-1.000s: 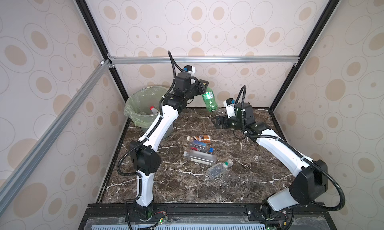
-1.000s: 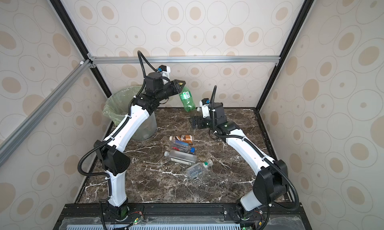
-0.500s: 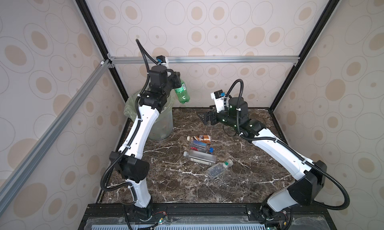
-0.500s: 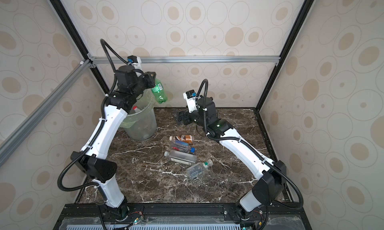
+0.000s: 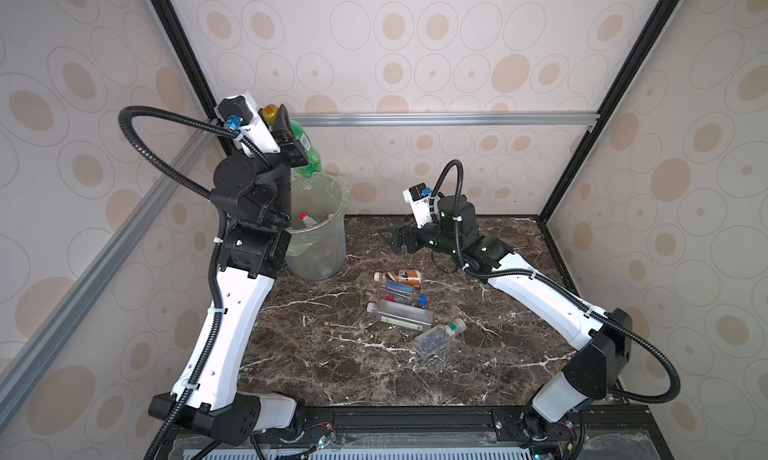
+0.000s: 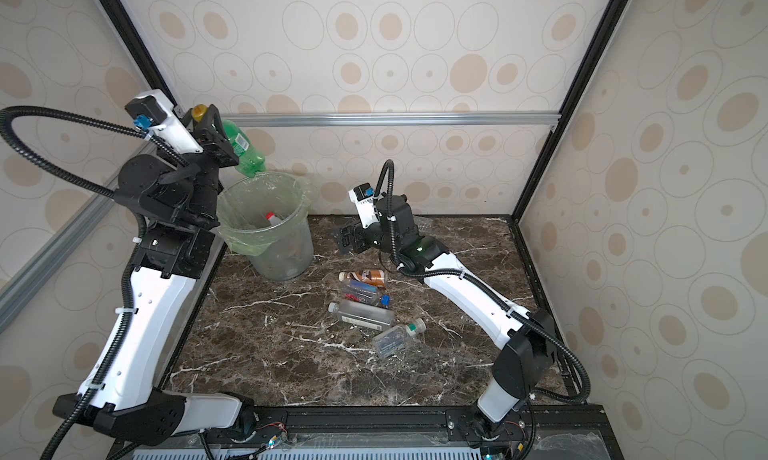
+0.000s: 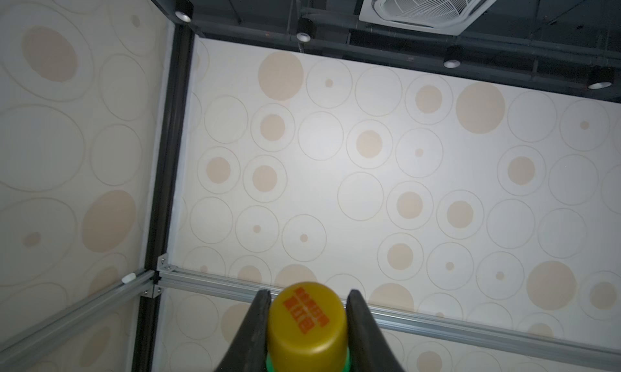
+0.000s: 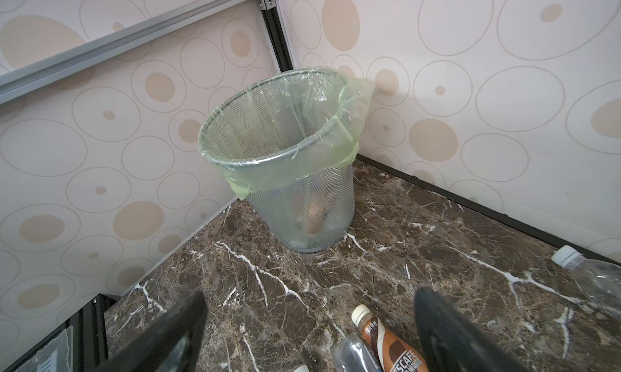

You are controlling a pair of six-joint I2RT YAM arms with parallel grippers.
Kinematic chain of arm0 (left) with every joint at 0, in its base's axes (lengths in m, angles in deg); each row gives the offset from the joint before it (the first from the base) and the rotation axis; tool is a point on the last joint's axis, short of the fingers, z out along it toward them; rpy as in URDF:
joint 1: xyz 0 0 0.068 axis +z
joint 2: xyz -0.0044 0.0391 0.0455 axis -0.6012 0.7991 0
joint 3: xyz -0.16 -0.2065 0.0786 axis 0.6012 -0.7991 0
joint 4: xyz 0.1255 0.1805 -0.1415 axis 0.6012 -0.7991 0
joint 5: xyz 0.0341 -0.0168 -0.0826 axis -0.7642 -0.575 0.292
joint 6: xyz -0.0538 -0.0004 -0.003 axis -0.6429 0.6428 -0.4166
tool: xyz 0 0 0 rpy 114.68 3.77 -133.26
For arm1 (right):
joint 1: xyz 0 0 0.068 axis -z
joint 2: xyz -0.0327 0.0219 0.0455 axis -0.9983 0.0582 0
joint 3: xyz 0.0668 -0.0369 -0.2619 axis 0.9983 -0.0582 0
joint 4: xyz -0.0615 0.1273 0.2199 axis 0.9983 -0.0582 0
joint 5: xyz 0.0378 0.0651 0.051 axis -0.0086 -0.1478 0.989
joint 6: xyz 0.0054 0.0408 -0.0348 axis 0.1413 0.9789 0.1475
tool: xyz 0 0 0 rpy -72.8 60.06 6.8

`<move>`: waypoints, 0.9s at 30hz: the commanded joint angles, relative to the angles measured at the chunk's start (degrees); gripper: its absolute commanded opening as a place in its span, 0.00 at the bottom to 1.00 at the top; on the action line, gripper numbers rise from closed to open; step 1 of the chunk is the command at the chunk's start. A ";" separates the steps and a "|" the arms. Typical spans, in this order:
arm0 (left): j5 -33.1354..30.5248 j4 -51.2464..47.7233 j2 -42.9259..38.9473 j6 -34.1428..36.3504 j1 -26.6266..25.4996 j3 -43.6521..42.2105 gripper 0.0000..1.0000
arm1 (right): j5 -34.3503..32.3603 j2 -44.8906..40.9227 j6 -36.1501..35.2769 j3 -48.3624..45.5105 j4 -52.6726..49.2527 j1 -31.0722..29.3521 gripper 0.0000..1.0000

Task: Throw the plastic bottles in the bin
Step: 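Open the left gripper to drop the Sprite bottle into the bin, then move both grippers toward the clear water bottle by the wall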

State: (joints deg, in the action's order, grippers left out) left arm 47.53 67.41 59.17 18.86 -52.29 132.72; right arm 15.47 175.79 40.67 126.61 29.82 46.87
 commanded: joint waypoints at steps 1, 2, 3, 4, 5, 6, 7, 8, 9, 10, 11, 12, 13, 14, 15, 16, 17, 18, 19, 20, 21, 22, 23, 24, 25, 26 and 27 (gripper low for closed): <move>-3.41 5.81 0.62 5.13 1.12 -0.74 0.17 | -0.24 0.20 -0.09 1.33 0.08 -0.33 0.99; -3.31 5.10 1.21 4.70 1.72 -1.13 0.16 | -0.20 0.37 0.15 1.31 0.05 -0.37 0.99; -3.22 4.42 1.91 3.91 2.38 -1.75 0.16 | -0.11 0.46 0.34 1.33 -0.03 -0.35 0.99; -3.10 3.70 2.49 2.96 3.05 -2.47 0.16 | -0.02 0.54 0.46 1.25 -0.03 -0.31 0.99; -2.89 3.04 3.06 1.79 3.81 -3.86 0.16 | 0.02 0.55 0.63 1.13 -0.03 -0.30 0.99; -2.99 2.68 3.89 0.69 4.69 -5.68 0.16 | 0.07 0.55 0.81 1.08 -0.03 -0.34 0.99; -3.45 2.06 4.83 -0.82 5.59 -7.30 0.16 | 0.05 0.55 0.94 0.98 -0.02 -0.29 0.99; -3.28 -0.36 6.33 -3.64 7.10 -8.18 0.16 | 0.07 0.50 1.03 0.86 -0.08 -0.35 0.99; -1.03 -3.99 8.33 -6.66 8.77 -7.99 0.19 | 0.05 0.42 1.08 0.72 -0.16 -0.35 0.99; 1.53 -7.24 10.16 -8.47 9.70 -7.05 0.28 | 0.06 0.32 1.12 0.54 -0.25 -0.37 0.99; 3.53 -11.28 11.81 -9.20 9.97 -5.66 0.49 | 0.02 0.05 1.16 0.25 -0.30 -0.43 0.99; 5.00 -13.50 12.65 -9.47 10.00 -4.73 0.74 | -0.09 -0.15 1.07 -0.15 -0.22 -0.46 0.99; 6.76 -14.18 12.58 -10.20 9.96 -4.77 0.90 | -0.24 -0.29 0.98 -0.41 -0.25 -0.44 0.99; 8.45 -13.72 11.81 -10.92 9.97 -5.39 0.99 | -0.40 -0.35 0.82 -0.63 -0.36 -0.45 0.99; 9.39 -13.06 10.93 -11.46 9.85 -5.98 0.99 | -0.59 -0.27 0.65 -0.70 -0.47 -0.46 0.99; 10.05 -12.76 10.24 -11.97 9.80 -6.17 0.99 | -0.55 -0.16 0.63 -0.70 -0.47 -0.46 0.99; 10.61 -12.92 9.62 -12.37 9.71 -5.86 0.99 | -0.52 0.07 0.81 -0.70 -0.47 -0.46 0.99; 11.20 -13.62 9.31 -12.72 9.60 -5.11 0.99 | -0.31 0.24 1.01 -0.70 -0.39 -0.42 0.99; 11.56 -14.33 9.16 -12.90 9.62 -4.31 0.99 | -0.13 0.37 1.27 -0.83 -0.15 -0.47 0.99; 11.87 -15.04 8.97 -13.17 9.53 -3.65 0.99 | -0.02 0.46 1.53 -1.03 0.18 -0.46 0.99; 12.15 -15.55 8.73 -13.44 9.50 -3.24 0.99 | 0.07 0.46 1.81 -1.29 0.46 -0.46 0.99; 12.45 -15.83 8.42 -13.87 9.45 -3.02 0.99 | -0.01 0.54 1.95 -1.55 0.73 -0.46 0.99; 12.89 -15.84 8.07 -14.19 9.44 -2.85 0.99 | -0.11 0.50 2.11 -1.79 0.99 -0.44 0.99; 13.33 -15.76 7.64 -14.65 9.36 -2.99 0.99 | -0.20 0.46 2.21 -2.08 1.10 -0.44 0.99; 13.75 -15.62 7.29 -15.02 9.27 -3.17 0.99 | -0.24 0.48 2.23 -2.28 1.15 -0.41 0.99; 14.28 -15.46 6.95 -15.44 9.14 -3.35 0.99 | -0.28 0.55 2.31 -2.42 1.22 -0.47 0.99; 14.81 -15.33 6.67 -16.03 9.02 -3.59 0.99 | -0.41 0.55 2.28 -2.53 1.20 -0.42 0.99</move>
State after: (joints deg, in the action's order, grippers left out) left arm 59.92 51.98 67.04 5.37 -42.87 127.47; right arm 15.30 175.84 42.31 124.86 30.22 46.85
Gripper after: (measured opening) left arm 0.990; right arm 0.988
